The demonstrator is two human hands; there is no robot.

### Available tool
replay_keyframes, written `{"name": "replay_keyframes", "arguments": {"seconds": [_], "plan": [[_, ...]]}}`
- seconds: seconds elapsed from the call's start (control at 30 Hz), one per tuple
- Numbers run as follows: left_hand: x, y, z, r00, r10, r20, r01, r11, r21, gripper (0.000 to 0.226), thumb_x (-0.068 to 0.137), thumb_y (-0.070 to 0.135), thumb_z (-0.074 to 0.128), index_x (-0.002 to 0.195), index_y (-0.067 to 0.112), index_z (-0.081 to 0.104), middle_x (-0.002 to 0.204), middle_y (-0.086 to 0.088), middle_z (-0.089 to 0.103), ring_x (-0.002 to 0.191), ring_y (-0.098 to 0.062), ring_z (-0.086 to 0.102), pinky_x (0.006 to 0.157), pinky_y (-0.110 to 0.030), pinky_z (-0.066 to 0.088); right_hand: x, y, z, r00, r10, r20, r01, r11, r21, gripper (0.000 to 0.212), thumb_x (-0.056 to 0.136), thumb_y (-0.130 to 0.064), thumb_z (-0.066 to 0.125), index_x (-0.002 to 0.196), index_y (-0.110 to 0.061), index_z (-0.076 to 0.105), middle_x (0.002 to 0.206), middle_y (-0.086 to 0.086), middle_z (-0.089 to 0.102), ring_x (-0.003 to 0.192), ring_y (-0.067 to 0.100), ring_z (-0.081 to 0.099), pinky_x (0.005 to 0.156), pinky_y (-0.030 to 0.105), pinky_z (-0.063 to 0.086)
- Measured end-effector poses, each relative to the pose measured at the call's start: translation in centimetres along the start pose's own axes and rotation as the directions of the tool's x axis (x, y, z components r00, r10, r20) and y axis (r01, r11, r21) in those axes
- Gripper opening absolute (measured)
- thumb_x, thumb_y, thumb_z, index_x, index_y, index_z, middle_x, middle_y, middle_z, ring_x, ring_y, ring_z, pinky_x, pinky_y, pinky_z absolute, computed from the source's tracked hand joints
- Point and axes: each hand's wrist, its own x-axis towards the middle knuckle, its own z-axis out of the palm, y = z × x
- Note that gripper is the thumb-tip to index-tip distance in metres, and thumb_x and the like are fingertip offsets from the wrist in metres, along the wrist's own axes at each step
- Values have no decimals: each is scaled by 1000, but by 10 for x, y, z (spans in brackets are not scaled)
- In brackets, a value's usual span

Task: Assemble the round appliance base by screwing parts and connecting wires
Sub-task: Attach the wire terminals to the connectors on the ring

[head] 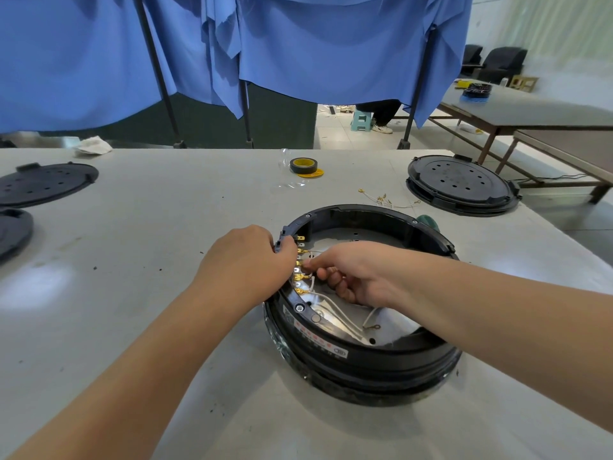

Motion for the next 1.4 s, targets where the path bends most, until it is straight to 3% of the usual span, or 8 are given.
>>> {"name": "replay_keyframes", "arguments": {"seconds": [0.2, 0.53, 0.9, 1.4], "plan": [[-2, -2, -4, 998, -3, -55, 5, 999, 50, 50, 89, 53, 42, 55, 16, 44, 57, -3, 51, 57, -18, 49, 49, -26, 29, 0, -1, -1, 1000, 16, 1, -16, 1000, -12, 31, 92, -22, 61, 62, -17, 55, 37, -11, 45, 27, 1, 33, 30, 9, 28], [-5, 1, -7, 991, 81, -102, -81, 997, 4, 46, 90, 43, 48, 53, 18, 39, 55, -1, 46, 55, -17, 44, 49, -26, 27, 1, 0, -1, 1000, 2, 6, -1, 1000, -15, 22, 92, -20, 59, 70, -17, 59, 39, -10, 46, 28, 1, 34, 31, 9, 28], [-4, 1, -9, 988, 134, -74, -131, 990, 45, 46, 94, 39, 45, 54, 15, 40, 56, -3, 46, 54, -15, 43, 48, -28, 25, 0, -1, 0, 1000, -13, -1, 13, 1000, -7, 30, 93, -19, 58, 63, -18, 55, 37, -11, 45, 27, 2, 33, 31, 8, 26], [-1, 3, -8, 988, 140, -66, -134, 987, 90, 46, 93, 35, 45, 54, 12, 39, 54, -6, 43, 50, -16, 39, 47, -28, 24, 0, -1, 1, 1000, -1, 16, 1, 1000, -4, 19, 96, -18, 54, 79, -17, 62, 35, -11, 47, 26, 1, 35, 31, 7, 27]]}}
